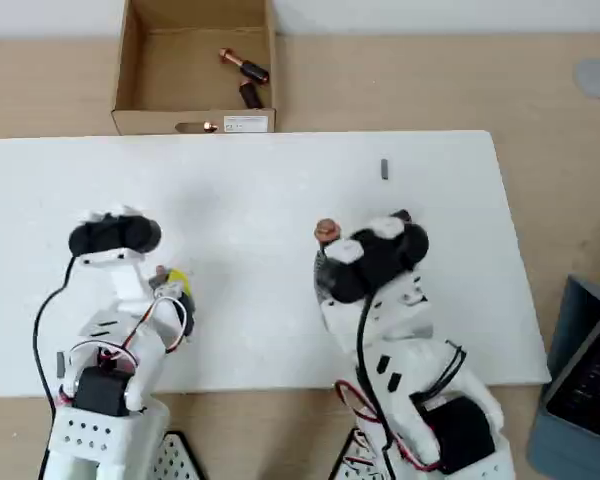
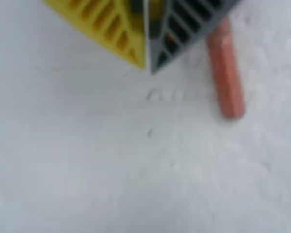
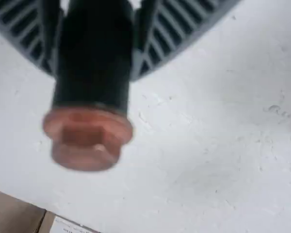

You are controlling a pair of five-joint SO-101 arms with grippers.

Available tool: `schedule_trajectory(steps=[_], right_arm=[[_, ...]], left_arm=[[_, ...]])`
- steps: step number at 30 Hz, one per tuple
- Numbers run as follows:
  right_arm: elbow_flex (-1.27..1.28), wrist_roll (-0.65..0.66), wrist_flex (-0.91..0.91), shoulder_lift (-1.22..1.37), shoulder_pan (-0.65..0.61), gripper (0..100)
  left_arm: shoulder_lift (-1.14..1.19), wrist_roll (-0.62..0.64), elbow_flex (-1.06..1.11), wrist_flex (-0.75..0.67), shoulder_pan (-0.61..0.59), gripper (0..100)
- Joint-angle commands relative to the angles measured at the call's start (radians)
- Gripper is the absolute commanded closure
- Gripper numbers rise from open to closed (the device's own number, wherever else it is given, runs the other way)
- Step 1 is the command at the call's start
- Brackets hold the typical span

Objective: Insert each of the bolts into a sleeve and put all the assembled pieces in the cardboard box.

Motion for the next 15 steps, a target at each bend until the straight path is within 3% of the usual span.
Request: schedule_trajectory(steps=[1,15], right_arm=[[-0.197,-0.038,-0.006,0.176,0.016,98.9],[-0.722,-0.037,-0.173,0.94,0.018,98.9]], left_arm=[[-0.01,0.0,0.017,-0.018,-0.009,100],[-0.01,-0.005,0.087,-0.018,-0.008,100]])
